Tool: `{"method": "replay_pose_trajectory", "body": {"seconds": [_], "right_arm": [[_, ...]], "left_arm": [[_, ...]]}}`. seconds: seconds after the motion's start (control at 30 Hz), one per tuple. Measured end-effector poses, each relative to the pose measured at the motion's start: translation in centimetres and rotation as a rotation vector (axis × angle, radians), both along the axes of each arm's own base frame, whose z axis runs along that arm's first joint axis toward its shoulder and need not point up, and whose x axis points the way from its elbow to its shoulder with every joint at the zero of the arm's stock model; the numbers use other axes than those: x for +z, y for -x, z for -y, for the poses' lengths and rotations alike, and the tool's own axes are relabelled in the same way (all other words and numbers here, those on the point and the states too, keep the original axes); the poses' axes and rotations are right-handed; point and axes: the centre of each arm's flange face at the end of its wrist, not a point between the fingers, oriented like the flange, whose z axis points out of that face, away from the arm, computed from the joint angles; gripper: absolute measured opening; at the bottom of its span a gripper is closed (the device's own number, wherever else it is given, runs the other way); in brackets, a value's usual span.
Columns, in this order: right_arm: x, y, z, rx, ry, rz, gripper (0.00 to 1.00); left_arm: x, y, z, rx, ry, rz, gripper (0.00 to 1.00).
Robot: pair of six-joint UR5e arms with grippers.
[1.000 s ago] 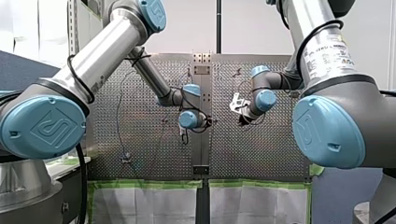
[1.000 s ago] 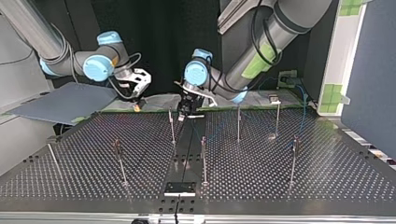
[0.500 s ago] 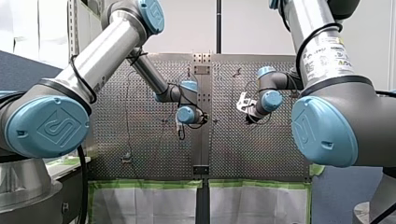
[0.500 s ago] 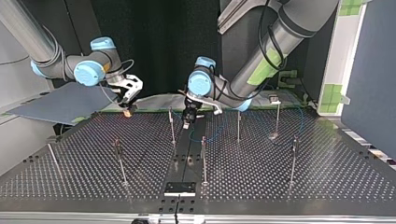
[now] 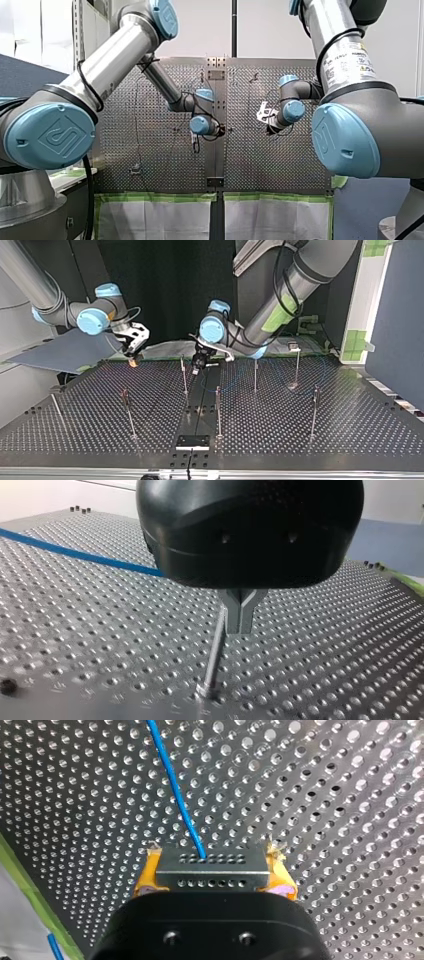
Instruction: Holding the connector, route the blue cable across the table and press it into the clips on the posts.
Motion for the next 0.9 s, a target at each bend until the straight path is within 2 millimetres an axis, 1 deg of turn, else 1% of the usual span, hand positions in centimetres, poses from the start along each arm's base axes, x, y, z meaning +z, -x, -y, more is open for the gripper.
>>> {"method": "replay_pose_trajectory", "body": {"seconds": [0.2,0.3,0.4,0.43,0.47,0.5,0.57,0.6,0.63,0.67,0.7,0.73,0.77,0.9], "right_arm": [[0.2,0.7,0.8,-0.013,0.009,0.003,0.00],[0.3,1.3,1.4,-0.024,0.015,0.005,0.00],[0.5,1.9,2.0,-0.037,0.021,0.007,0.00],[0.5,2.1,2.1,-0.041,0.022,0.008,0.00],[0.6,2.3,2.3,-0.044,0.024,0.008,0.00],[0.7,2.4,2.5,-0.046,0.026,0.009,0.00],[0.9,2.6,2.8,-0.049,0.031,0.009,0.00],[0.9,2.7,2.9,-0.049,0.032,0.009,0.00],[1.0,2.7,2.9,-0.050,0.033,0.009,0.00],[1.0,2.8,3.0,-0.050,0.033,0.008,0.00],[1.0,2.8,3.0,-0.050,0.033,0.008,0.00],[1.0,2.9,3.1,-0.050,0.033,0.008,0.00],[1.0,2.9,3.1,-0.051,0.033,0.007,0.00],[1.0,3.0,3.2,-0.053,0.033,0.006,0.00]], "left_arm": [[-1.2,-2.1,-0.9,0.048,-0.011,-0.014,0.00],[-0.7,-3.3,-1.5,0.069,-0.016,-0.016,0.00],[0.3,-4.4,-2.0,0.084,-0.014,-0.010,0.00],[0.6,-4.7,-2.1,0.087,-0.015,-0.009,0.03],[0.8,-4.9,-2.3,0.090,-0.018,-0.011,0.11],[0.9,-5.0,-2.4,0.092,-0.023,-0.013,0.11],[0.9,-5.0,-2.5,0.092,-0.038,-0.020,0.40],[0.9,-4.9,-2.5,0.090,-0.046,-0.024,0.40],[0.9,-4.8,-2.4,0.088,-0.053,-0.027,0.61],[0.9,-4.6,-2.3,0.084,-0.064,-0.030,0.75],[1.0,-4.5,-2.2,0.080,-0.074,-0.034,0.75],[1.0,-4.3,-2.1,0.076,-0.085,-0.038,0.91],[1.1,-4.1,-2.0,0.071,-0.099,-0.041,1.00],[1.5,-3.2,-1.6,0.063,-0.140,-0.054,1.00]]}}
